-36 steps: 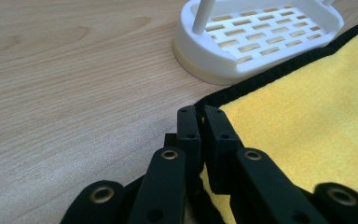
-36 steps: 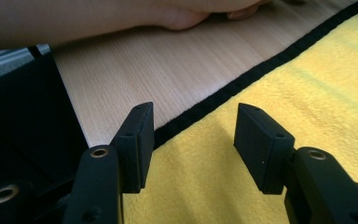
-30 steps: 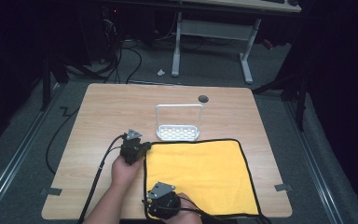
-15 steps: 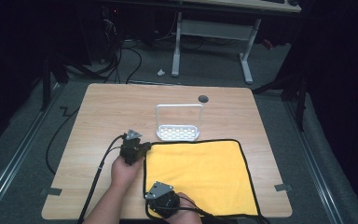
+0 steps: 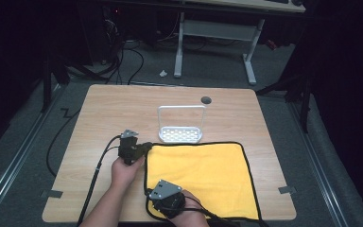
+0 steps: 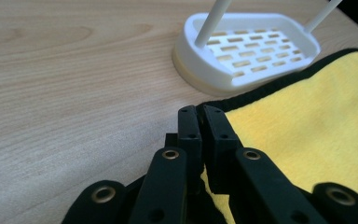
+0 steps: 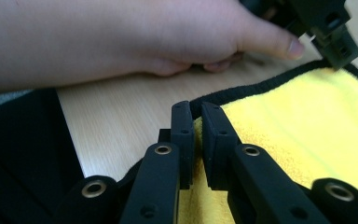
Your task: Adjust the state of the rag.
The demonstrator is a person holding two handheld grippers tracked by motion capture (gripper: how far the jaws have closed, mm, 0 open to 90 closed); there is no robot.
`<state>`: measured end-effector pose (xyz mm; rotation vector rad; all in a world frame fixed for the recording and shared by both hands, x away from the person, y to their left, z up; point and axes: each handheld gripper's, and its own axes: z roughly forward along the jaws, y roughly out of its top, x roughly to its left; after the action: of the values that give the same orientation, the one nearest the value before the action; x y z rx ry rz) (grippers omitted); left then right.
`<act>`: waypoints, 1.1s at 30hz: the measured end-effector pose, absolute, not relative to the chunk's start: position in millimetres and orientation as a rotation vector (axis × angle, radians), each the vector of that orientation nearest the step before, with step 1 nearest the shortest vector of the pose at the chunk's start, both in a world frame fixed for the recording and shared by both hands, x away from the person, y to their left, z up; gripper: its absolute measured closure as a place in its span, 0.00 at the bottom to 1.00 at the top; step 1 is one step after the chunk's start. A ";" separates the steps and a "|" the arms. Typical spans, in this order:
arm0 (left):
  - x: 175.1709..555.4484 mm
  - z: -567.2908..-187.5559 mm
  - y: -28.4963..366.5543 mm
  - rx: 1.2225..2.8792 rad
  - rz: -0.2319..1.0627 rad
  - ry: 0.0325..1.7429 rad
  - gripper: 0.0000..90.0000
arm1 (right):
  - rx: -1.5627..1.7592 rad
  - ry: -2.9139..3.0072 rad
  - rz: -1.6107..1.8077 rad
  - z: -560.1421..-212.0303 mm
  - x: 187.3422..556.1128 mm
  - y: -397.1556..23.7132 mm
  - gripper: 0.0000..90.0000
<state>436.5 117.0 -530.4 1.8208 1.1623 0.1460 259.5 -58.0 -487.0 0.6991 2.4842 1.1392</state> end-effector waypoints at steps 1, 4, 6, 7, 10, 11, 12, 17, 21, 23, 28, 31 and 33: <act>436.2 -529.6 119.6 1.795 0.138 1.168 0.95 | 0.694 2.483 1.146 -485.1 259.5 -56.8 0.94; 435.4 -527.2 130.8 1.708 0.114 1.189 0.96 | 0.681 2.473 1.159 -479.7 259.4 -52.0 0.94; 433.8 -525.4 145.0 1.667 0.121 1.219 0.96 | 0.662 2.465 1.179 -474.3 258.9 -44.5 0.94; 433.8 -525.4 145.0 1.667 0.121 1.219 0.96 | 0.662 2.465 1.179 -474.3 258.9 -44.5 0.94; 428.8 -522.2 167.4 1.645 0.141 1.236 0.96 | 0.634 2.463 1.213 -470.2 259.0 -28.2 0.94; 426.9 -521.3 173.5 1.642 0.149 1.244 0.96 | 0.625 2.462 1.217 -469.8 258.8 -23.9 0.94; 426.9 -521.3 173.5 1.642 0.149 1.244 0.96 | 0.625 2.462 1.217 -469.8 258.8 -23.9 0.94; 413.5 -514.7 218.8 1.613 0.200 1.293 0.96 | 0.531 2.484 1.252 -464.8 255.6 18.9 0.94; 405.1 -504.6 246.7 1.573 0.235 1.313 0.96 | 0.479 2.485 1.287 -458.7 252.8 42.8 0.94; 403.8 -502.2 250.2 1.571 0.242 1.314 0.96 | 0.468 2.485 1.293 -457.1 252.0 47.1 0.94; 401.8 -487.8 241.0 1.598 0.275 1.275 0.96 | 0.465 2.461 1.311 -447.7 247.3 45.6 0.94; 403.0 -485.6 227.7 1.600 0.270 1.258 0.96 | 0.475 2.446 1.305 -445.0 245.5 35.4 0.94; 404.7 -484.4 212.2 1.606 0.268 1.247 0.96 | 0.500 2.420 1.295 -443.3 243.3 15.7 0.94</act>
<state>404.7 212.2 -484.4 1.6056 1.2466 0.2685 243.3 15.7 -443.3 0.5004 2.4201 1.2952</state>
